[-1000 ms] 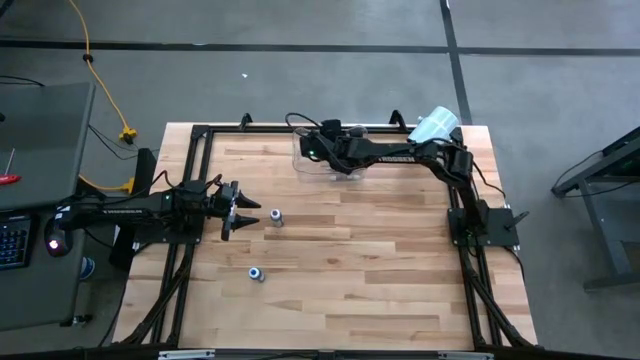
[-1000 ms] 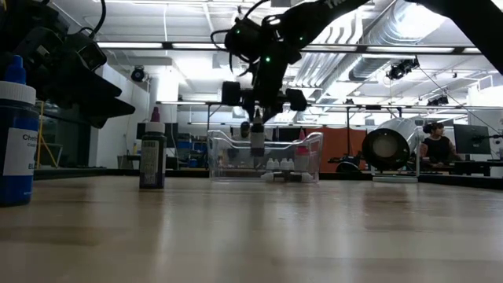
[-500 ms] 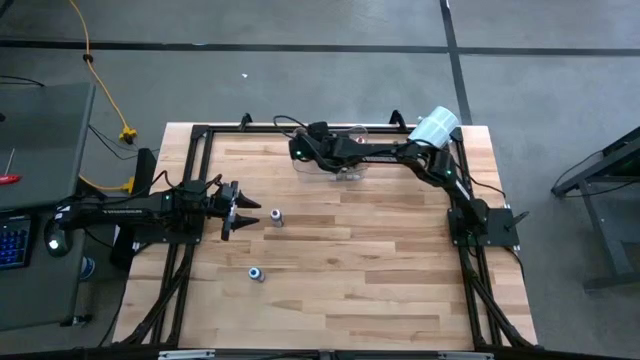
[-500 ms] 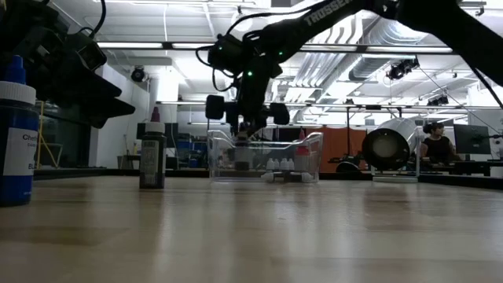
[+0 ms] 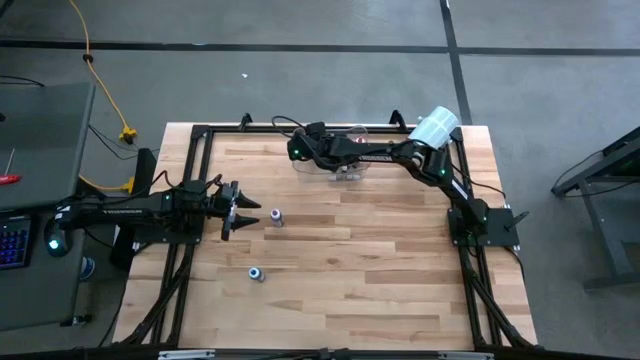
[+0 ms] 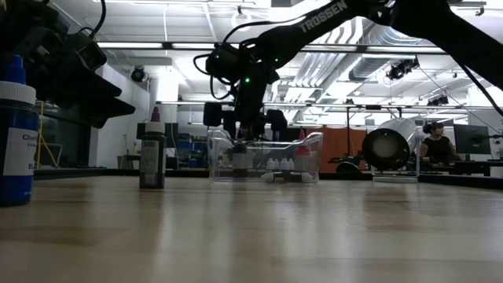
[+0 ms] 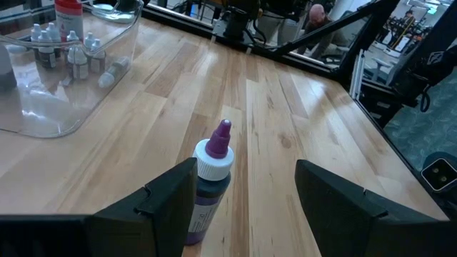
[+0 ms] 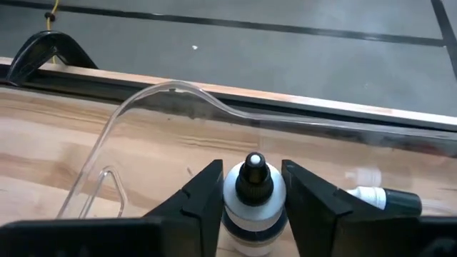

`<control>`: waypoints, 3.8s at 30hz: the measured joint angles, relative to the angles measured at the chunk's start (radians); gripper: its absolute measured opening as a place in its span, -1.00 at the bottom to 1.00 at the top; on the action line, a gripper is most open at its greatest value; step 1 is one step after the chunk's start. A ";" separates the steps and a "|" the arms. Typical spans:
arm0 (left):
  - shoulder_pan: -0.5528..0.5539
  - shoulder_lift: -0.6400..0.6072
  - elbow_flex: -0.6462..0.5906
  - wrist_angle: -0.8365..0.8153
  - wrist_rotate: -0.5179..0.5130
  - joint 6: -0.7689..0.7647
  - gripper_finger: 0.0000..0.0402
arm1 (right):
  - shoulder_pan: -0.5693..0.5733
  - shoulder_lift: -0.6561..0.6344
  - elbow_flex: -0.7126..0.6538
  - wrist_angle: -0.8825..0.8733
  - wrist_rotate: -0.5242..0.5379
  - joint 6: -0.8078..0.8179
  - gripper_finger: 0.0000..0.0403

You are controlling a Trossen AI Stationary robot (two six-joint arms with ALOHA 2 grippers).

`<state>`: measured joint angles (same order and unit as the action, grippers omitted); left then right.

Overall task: Pick & Place food coloring
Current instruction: Put the large black food coloring into the transparent container, then put the large purple food coloring into the transparent container

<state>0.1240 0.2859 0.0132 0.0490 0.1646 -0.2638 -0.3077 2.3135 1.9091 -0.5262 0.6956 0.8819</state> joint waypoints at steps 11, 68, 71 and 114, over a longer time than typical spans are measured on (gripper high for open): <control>0.000 0.000 0.000 0.000 0.000 0.000 0.17 | 0.000 0.000 0.002 0.031 -0.004 -0.079 0.05; 0.000 0.000 0.000 0.000 0.000 0.000 0.17 | 0.442 -0.610 -1.008 0.807 -0.293 -0.625 0.07; 0.000 0.000 0.000 0.000 0.000 0.000 0.17 | 0.430 -0.560 -0.963 0.824 -0.292 -0.629 0.07; 0.000 0.000 0.000 0.000 0.000 0.000 0.17 | 0.375 -0.073 -0.503 1.010 -0.320 -0.678 0.07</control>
<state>0.1240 0.2859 0.0132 0.0493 0.1646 -0.2638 0.0669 2.2406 1.4059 0.4843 0.3752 0.2043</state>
